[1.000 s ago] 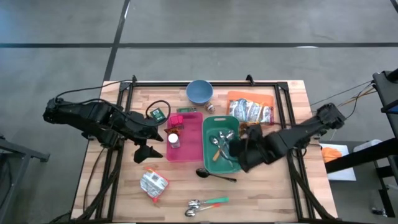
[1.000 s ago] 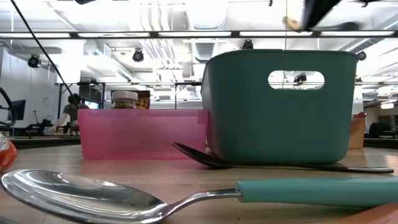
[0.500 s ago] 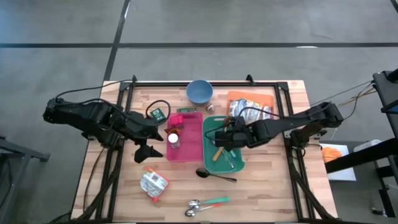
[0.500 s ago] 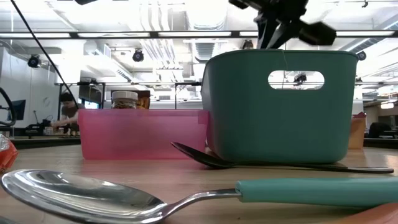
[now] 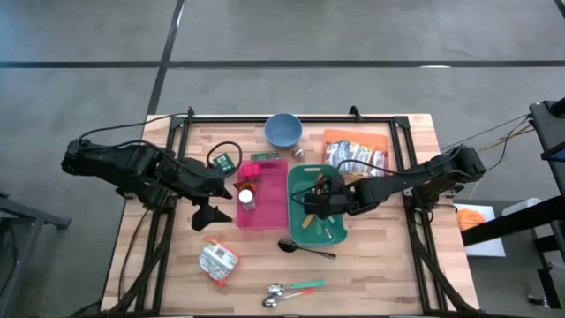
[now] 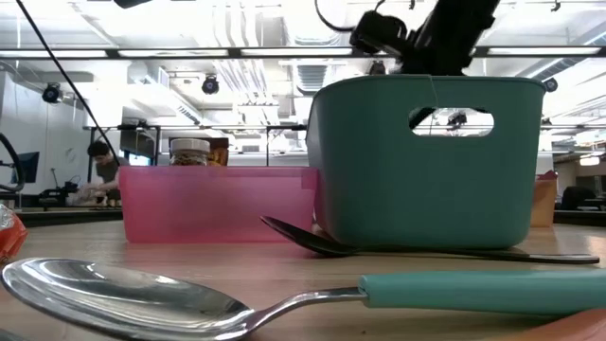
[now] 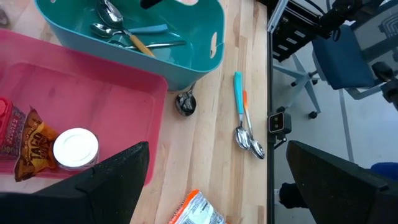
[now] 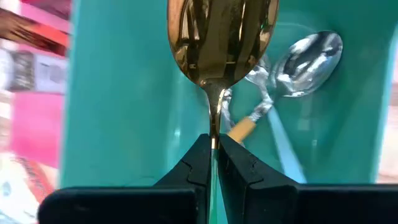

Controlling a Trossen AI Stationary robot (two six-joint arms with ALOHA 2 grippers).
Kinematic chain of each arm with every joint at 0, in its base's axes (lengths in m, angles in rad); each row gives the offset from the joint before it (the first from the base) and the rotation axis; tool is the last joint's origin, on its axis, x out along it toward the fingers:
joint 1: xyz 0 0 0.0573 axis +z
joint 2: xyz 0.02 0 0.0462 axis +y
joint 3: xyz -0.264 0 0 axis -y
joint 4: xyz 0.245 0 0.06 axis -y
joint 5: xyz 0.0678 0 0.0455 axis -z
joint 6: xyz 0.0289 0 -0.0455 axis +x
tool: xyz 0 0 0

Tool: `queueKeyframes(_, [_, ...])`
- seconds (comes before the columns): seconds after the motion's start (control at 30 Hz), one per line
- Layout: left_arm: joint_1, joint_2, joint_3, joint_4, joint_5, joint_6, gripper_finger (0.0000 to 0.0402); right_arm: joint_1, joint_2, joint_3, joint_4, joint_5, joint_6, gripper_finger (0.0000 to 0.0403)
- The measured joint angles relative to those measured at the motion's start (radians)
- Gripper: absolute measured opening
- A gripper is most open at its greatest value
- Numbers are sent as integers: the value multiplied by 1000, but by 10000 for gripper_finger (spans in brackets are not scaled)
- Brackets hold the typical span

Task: Pick & Place Food Item
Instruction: Put the green spoon into the green bin

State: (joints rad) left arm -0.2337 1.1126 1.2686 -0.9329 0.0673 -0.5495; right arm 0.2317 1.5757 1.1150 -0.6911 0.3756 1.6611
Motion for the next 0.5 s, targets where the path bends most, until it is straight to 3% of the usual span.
queueKeyframes(0.33, [0,0,0,8,0,-1,380,-32,142,146,-100,-83,-152,12])
queueKeyframes(0.5, [0,0,0,6,0,-1,380,-64,211,204,-199,-176,-191,12])
